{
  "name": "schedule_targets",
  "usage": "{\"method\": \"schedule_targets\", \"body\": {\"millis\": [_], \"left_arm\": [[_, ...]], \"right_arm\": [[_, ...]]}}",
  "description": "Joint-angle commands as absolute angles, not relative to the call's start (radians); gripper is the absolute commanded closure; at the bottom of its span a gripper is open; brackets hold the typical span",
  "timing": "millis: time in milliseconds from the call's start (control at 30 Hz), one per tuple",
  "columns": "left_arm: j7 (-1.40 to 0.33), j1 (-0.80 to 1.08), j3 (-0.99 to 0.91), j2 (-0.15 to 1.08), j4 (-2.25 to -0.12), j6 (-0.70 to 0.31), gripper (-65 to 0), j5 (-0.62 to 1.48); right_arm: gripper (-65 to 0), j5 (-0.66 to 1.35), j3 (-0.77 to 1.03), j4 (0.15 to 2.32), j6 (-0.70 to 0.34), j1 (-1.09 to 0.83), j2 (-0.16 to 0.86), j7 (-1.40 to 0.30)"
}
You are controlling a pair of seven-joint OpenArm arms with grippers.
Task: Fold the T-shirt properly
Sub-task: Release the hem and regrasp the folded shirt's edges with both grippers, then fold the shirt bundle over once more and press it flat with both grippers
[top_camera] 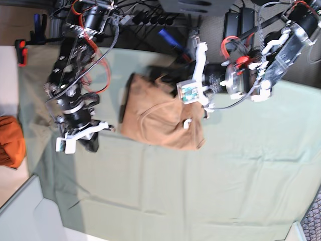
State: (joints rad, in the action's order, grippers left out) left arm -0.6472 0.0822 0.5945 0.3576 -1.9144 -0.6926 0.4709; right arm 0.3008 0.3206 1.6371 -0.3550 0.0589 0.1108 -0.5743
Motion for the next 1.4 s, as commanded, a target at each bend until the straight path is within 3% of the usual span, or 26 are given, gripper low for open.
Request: {"method": "schedule_targets", "body": {"millis": [0,400,900,1100,1267,1367], "left_arm": [[-0.615,0.065,0.589,0.351,-1.909,-0.698,0.0,0.457],[-0.537,-0.02,0.574,0.337,-1.688,-0.698,0.0,0.31],[-0.476,-0.019,0.479,0.524,-1.655,-0.698,0.0,0.291],[-0.564,0.001,0.477,0.532,-1.783,-0.698,0.0,0.451],[-0.573,0.061,0.486,0.527,-2.008,-0.698,0.0,0.453],[-0.572,0.083,0.558,0.523,-2.02,-0.698,0.0,0.417]], "right_arm": [[0.0,0.323,0.321,1.643,-0.45,0.074,0.116,-0.55],[0.0,0.36,0.321,1.623,-0.45,0.074,0.116,-0.557],[0.0,0.393,0.321,1.623,-0.45,0.074,0.116,-0.561],[0.0,0.392,0.318,1.623,-0.45,0.075,0.116,-0.556],[0.0,0.338,0.284,1.62,-0.45,0.075,0.116,-0.524],[0.0,0.287,0.241,1.611,-0.45,0.079,0.116,-0.514]]}}
